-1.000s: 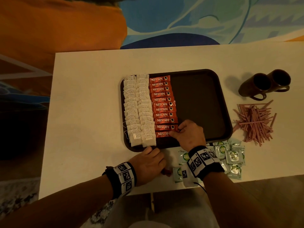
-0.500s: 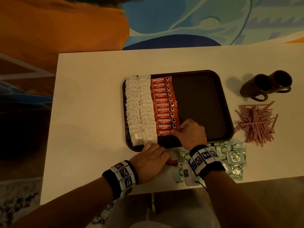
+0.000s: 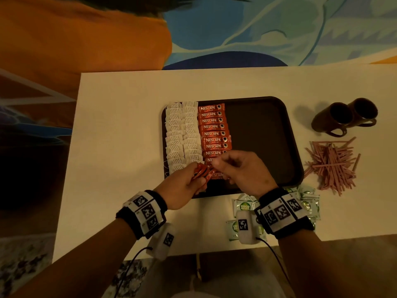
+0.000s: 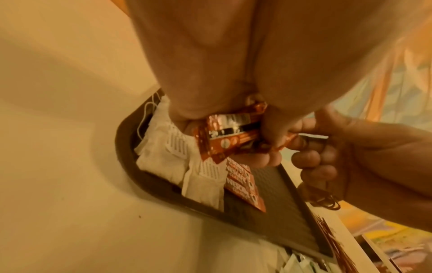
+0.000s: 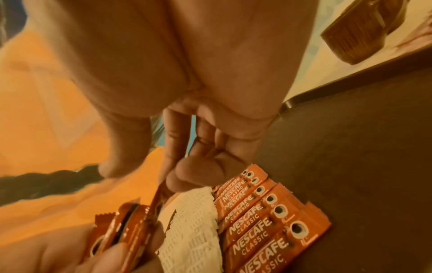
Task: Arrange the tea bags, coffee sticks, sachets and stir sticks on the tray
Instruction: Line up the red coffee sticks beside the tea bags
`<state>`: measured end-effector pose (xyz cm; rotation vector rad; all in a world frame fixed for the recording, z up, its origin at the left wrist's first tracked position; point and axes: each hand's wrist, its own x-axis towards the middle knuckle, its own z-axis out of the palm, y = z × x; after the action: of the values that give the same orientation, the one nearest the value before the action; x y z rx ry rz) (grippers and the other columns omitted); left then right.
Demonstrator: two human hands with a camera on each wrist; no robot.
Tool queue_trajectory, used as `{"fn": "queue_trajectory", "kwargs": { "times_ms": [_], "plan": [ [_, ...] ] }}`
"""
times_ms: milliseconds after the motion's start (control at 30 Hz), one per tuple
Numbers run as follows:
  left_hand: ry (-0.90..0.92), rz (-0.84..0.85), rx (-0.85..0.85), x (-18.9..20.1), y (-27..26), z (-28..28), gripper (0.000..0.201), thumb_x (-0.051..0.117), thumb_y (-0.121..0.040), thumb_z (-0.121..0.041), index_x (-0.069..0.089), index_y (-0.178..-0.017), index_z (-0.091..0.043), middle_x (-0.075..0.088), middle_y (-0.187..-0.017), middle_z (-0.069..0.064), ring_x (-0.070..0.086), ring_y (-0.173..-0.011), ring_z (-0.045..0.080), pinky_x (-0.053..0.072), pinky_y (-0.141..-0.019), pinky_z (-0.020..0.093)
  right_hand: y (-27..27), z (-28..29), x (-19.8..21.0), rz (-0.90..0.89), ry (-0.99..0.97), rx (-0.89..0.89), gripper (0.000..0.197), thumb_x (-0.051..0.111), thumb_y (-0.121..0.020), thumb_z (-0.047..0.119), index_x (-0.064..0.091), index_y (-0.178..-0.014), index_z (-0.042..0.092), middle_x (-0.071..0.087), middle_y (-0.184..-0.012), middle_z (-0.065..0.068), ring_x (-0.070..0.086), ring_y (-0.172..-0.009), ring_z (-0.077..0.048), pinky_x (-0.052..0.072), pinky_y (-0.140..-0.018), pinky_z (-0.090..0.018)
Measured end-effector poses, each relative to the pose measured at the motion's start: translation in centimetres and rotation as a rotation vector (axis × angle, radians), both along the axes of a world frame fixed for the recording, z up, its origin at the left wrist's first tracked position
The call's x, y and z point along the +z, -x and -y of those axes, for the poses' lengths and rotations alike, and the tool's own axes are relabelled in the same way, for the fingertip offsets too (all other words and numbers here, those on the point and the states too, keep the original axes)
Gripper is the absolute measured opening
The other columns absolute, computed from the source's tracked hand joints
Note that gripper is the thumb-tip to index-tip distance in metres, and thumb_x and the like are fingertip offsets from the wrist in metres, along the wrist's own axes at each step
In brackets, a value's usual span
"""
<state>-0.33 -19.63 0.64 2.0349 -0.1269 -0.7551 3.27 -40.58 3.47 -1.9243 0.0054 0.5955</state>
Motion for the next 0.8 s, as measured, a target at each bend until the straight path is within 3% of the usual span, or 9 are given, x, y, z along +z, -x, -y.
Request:
{"fn": "queue_trajectory", "kwargs": {
  "times_ms": [100,167,267,433,500,633,733,800],
  "plan": [
    [0.006,0.025,0.013,0.4,-0.1,-0.4,0.013,0.048,-0.107,-0.025,0.054,-0.118,-0.021,0.068,-0.097,-0.01,0.061,-0.081,-0.006,0.044,-0.069,0.005,-0.2,-0.1,-0.2,-0.003,0.027,0.054,0.015,0.081,-0.086,0.029,0.075,-0.1,0.027,0.075,-0.091,0.006,0.069,-0.077,-0.005,0.052,-0.065,-0.019],
    [0.041,0.009,0.029,0.6,-0.2,-0.7,0.009,0.049,-0.107,-0.024,0.054,-0.114,-0.022,0.067,-0.092,-0.012,0.061,-0.076,-0.002,0.045,-0.069,0.008,-0.2,-0.3,-0.5,-0.05,0.008,0.058,0.02,0.081,-0.087,0.02,0.073,-0.105,0.027,0.075,-0.089,0.001,0.069,-0.072,-0.009,0.055,-0.063,-0.024],
    [0.172,-0.079,0.065,1.0,-0.4,-1.1,0.009,0.05,-0.107,-0.02,0.055,-0.111,-0.015,0.067,-0.087,-0.004,0.062,-0.072,0.012,0.051,-0.069,0.023,0.0,-0.2,-0.8,-0.08,-0.078,0.082,0.033,0.08,-0.087,0.01,0.072,-0.112,0.029,0.075,-0.088,-0.002,0.07,-0.074,-0.015,0.057,-0.064,-0.028],
    [0.233,-0.09,0.056,0.9,-0.9,-1.4,0.017,0.047,-0.108,-0.023,0.055,-0.107,-0.007,0.067,-0.086,0.002,0.06,-0.066,0.021,0.051,-0.064,0.035,0.2,-0.4,-0.8,0.03,-0.048,0.057,0.017,0.082,-0.085,0.013,0.077,-0.099,0.021,0.076,-0.089,0.004,0.07,-0.079,-0.006,0.054,-0.065,-0.02],
    [0.251,-0.094,0.124,0.8,-1.1,-1.4,0.02,0.045,-0.109,-0.026,0.056,-0.108,-0.008,0.068,-0.085,0.0,0.058,-0.064,0.022,0.049,-0.06,0.033,0.1,-0.3,-1.0,0.061,-0.009,0.049,0.011,0.081,-0.086,0.017,0.077,-0.094,0.022,0.075,-0.087,0.005,0.069,-0.077,-0.005,0.052,-0.066,-0.018],
    [0.26,-0.069,0.26,1.1,-1.4,-1.4,0.025,0.041,-0.108,-0.032,0.061,-0.107,-0.016,0.062,-0.073,-0.005,0.052,-0.061,0.018,0.047,-0.058,0.032,-0.1,0.2,-1.3,0.045,0.052,0.029,0.008,0.08,-0.088,0.026,0.073,-0.089,0.03,0.073,-0.093,0.007,0.07,-0.085,-0.013,0.059,-0.069,-0.03],
    [0.271,-0.061,0.289,1.2,-1.6,-1.4,0.026,0.042,-0.108,-0.031,0.063,-0.111,-0.016,0.059,-0.079,-0.002,0.049,-0.061,0.015,0.046,-0.058,0.028,-0.2,0.4,-0.9,-0.005,0.003,-0.024,0.006,0.077,-0.09,0.022,0.072,-0.092,0.023,0.075,-0.091,0.002,0.072,-0.08,-0.016,0.061,-0.066,-0.032],
    [0.268,-0.072,0.281,1.3,-1.6,-1.5,0.028,0.045,-0.107,-0.031,0.062,-0.117,-0.012,0.056,-0.073,-0.004,0.048,-0.06,0.013,0.046,-0.058,0.026,-0.3,0.5,-0.8,-0.018,-0.033,-0.071,0.006,0.077,-0.091,0.019,0.072,-0.093,0.018,0.076,-0.085,-0.002,0.071,-0.073,-0.016,0.058,-0.064,-0.029]
  ]
}}
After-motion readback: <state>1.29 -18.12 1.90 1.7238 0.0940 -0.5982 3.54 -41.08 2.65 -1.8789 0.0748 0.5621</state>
